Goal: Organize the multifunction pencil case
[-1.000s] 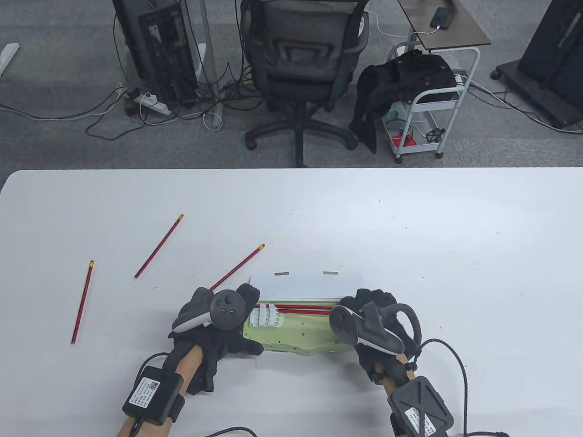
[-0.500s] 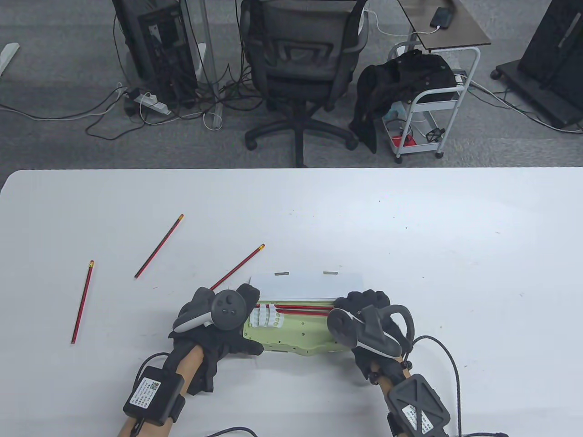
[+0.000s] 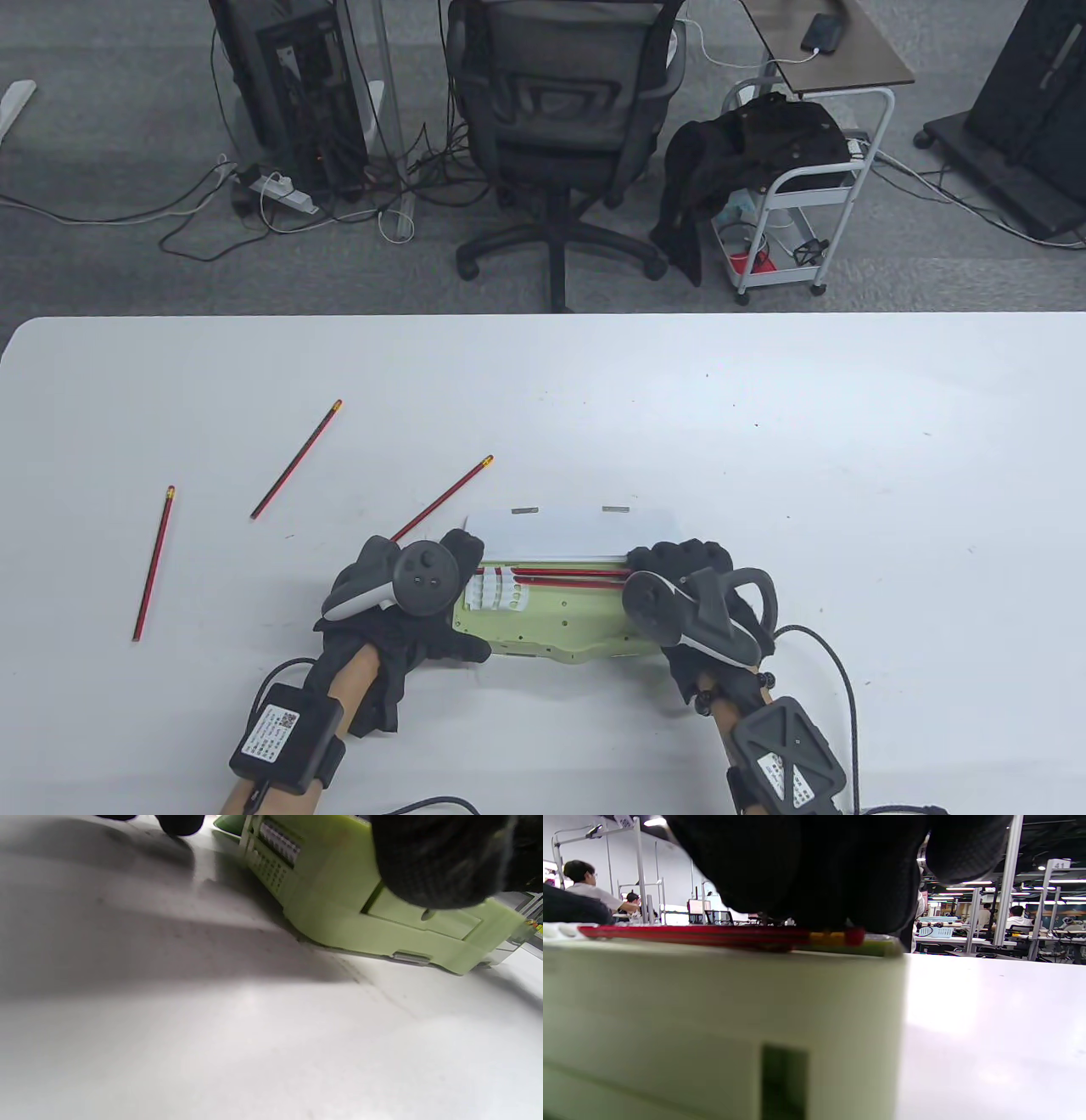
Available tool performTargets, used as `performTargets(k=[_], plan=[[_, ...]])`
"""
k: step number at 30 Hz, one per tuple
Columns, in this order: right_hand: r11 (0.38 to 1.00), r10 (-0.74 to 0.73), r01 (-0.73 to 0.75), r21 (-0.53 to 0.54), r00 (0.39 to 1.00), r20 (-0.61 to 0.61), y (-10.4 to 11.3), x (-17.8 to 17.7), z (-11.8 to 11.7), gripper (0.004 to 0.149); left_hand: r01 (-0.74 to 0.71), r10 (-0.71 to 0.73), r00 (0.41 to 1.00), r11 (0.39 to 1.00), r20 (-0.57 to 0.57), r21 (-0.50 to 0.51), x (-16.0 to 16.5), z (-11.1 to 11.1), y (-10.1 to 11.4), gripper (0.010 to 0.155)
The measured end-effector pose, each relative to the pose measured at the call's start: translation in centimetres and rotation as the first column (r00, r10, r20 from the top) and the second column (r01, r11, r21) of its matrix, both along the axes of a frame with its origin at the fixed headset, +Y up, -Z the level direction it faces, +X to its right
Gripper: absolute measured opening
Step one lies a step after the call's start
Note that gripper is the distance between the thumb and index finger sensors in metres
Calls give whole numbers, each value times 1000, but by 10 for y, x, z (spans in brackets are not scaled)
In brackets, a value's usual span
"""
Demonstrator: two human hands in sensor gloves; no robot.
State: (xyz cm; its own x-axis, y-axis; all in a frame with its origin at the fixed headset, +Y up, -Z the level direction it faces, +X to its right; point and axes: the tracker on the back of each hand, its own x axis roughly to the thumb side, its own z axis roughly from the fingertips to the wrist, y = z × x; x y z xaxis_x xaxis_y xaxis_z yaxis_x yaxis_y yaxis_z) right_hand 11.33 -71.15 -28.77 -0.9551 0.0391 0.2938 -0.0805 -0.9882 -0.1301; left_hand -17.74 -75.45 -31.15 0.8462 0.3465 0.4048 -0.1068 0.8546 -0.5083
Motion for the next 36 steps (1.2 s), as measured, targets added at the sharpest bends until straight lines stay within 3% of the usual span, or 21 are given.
performTargets(k=[8,14,19,36], plan=[[992,-104,115,-49,977,188,0,32,-5,48,3,-3,1000,1000,-2,2,0,0,0,114],[984,-94,133,-123,956,279,-8,44,-11,50,-2,2,1000,1000,0,-2,0,0,0,114],[982,-39,89,-166,959,281,-13,40,-12,51,1,-1,1000,1000,-1,2,0,0,-1,114],[989,42,1,-148,957,286,-21,23,-12,59,4,-4,1000,1000,-1,0,0,0,-1,114]])
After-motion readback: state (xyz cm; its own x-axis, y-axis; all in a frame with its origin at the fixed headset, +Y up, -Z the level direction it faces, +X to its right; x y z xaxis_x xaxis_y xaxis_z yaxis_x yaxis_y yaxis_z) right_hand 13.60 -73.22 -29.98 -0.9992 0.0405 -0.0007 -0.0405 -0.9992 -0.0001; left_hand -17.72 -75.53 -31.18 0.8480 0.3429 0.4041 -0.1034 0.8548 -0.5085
